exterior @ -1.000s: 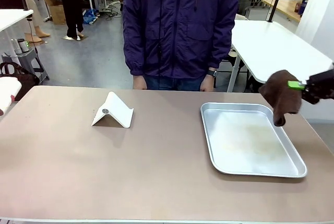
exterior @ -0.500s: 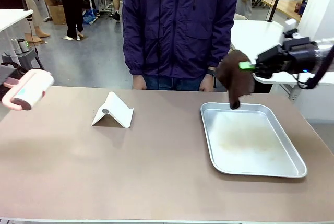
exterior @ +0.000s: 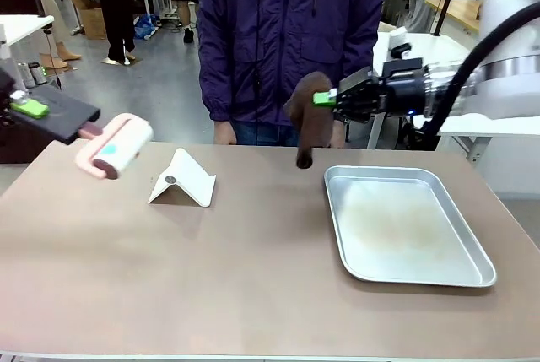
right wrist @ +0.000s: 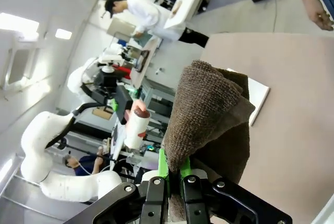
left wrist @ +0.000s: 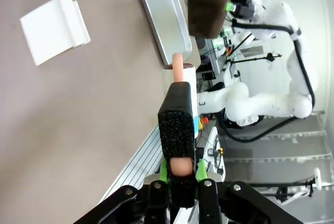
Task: Clean the surface of the table.
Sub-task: Return the Lint Roller and towel to their original positions.
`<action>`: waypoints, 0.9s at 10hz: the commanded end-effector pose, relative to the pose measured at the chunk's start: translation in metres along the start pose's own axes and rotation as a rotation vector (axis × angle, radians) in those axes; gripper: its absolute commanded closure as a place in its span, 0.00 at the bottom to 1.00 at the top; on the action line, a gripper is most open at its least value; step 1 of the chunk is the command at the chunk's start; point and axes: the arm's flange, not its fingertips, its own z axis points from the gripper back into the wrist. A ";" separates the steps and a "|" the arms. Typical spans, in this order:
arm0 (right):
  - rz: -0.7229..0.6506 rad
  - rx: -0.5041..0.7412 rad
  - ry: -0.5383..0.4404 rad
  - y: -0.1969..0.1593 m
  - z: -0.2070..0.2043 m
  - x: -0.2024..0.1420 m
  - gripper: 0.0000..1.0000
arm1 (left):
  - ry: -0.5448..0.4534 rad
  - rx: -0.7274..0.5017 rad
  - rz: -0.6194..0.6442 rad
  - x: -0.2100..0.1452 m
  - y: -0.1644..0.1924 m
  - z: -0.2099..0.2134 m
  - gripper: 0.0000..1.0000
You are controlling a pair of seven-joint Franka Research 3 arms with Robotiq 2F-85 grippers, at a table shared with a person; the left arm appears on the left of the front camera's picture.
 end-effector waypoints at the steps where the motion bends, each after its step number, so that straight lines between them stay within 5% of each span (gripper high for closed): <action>1: -0.025 -0.024 -0.012 -0.013 -0.023 0.005 0.91 | -0.143 -0.022 0.046 0.002 -0.009 -0.028 0.80; 5: -0.310 0.025 0.100 -0.051 -0.058 -0.003 0.91 | -0.314 0.015 0.111 0.013 -0.012 -0.086 0.80; 7: -0.316 0.006 0.085 -0.060 -0.057 -0.007 0.91 | -0.350 0.101 0.099 0.019 -0.007 -0.105 0.80; 8: -0.362 0.040 0.160 -0.064 -0.053 -0.008 0.91 | -0.363 0.140 0.101 0.024 -0.003 -0.104 0.80; 9: -0.299 0.001 0.098 -0.068 -0.058 -0.016 0.91 | -0.308 0.075 0.104 0.019 -0.003 -0.095 0.80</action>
